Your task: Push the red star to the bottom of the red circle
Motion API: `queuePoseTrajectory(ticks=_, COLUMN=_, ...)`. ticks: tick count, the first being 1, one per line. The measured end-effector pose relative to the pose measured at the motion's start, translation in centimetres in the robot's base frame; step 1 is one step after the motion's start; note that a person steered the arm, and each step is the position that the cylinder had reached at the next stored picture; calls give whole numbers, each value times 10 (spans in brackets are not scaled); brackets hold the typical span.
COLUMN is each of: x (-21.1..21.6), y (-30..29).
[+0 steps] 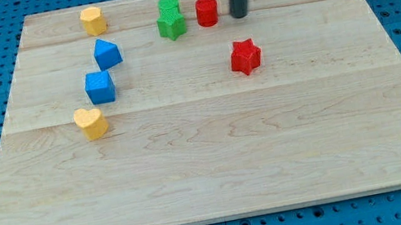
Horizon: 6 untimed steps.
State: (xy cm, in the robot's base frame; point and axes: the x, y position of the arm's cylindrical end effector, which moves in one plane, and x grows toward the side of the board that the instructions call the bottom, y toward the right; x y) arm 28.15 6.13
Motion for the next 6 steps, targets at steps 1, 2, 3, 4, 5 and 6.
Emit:
queuePoseTrajectory(ticks=1, x=-15, y=-51)
queuePoseTrajectory(ticks=2, x=-18, y=-4)
queuePoseTrajectory(ticks=3, x=14, y=86)
queuePoseTrajectory(ticks=4, x=118, y=93)
queuePoseTrajectory(ticks=5, x=145, y=45)
queuePoseTrajectory(ticks=6, x=101, y=16)
